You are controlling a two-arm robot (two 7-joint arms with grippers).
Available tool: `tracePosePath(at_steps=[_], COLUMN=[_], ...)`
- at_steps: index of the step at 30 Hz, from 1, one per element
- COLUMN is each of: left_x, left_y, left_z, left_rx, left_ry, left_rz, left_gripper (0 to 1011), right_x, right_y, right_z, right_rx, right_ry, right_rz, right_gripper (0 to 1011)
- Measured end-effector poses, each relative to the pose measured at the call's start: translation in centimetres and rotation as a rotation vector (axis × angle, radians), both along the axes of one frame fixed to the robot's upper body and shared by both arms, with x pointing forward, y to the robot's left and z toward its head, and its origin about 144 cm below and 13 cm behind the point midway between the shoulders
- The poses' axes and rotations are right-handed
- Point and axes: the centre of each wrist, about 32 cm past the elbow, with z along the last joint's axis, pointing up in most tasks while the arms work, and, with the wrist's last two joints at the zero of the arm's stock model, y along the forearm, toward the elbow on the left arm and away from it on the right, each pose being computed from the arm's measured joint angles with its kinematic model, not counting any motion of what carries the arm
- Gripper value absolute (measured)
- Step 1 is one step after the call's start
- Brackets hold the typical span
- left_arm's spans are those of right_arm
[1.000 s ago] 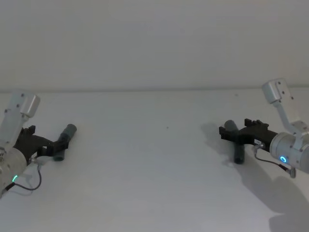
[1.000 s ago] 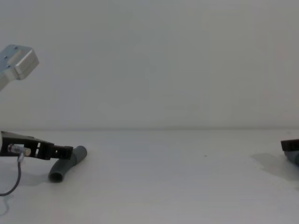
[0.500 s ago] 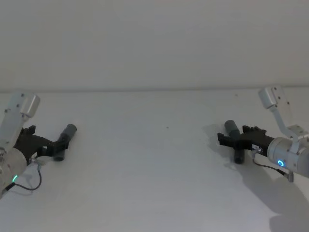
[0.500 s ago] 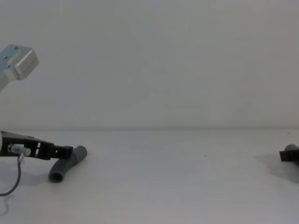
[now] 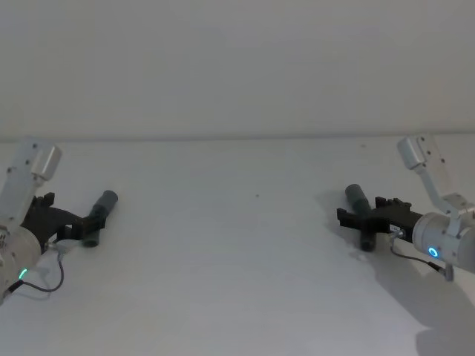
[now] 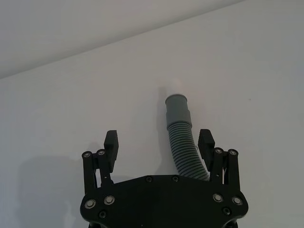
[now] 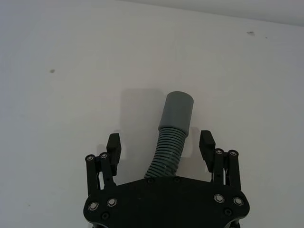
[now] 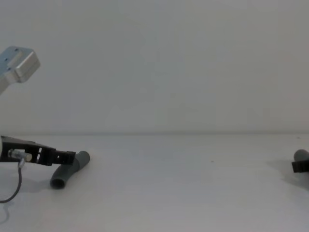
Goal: Use both hands to pick up one end of the pipe from the table, align the ends, and insert them.
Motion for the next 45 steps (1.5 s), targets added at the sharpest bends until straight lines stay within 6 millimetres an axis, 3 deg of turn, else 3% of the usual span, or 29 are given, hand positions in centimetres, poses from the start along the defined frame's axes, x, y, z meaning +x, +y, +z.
tracePosePath(at_steps=[28,35,39,45], left_x=[0.00,0.00,0.00,0.00], left_y=[0.00,0.00,0.00,0.00], left_z=[0.00,0.00,0.00,0.00], left_rx=[0.000,0.000,0.000,0.000], left_ry=[0.000,0.000,0.000,0.000], left_rz=[0.000,0.000,0.000,0.000], left_gripper=[1002,1001,1001,1001], right_x=[0.22,0.25,0.25,0.26], right_y=[-0.31,-0.31,-0.31,-0.32], right_z=[0.04,0.00,-0.01,-0.01], right_rx=[-0.060,-0.064,-0.066,-0.068], right_ry=[0.012,0.013,0.013,0.013], right_rz=[0.034,0.040,0.041,0.042], right_gripper=[1004,881,724,567])
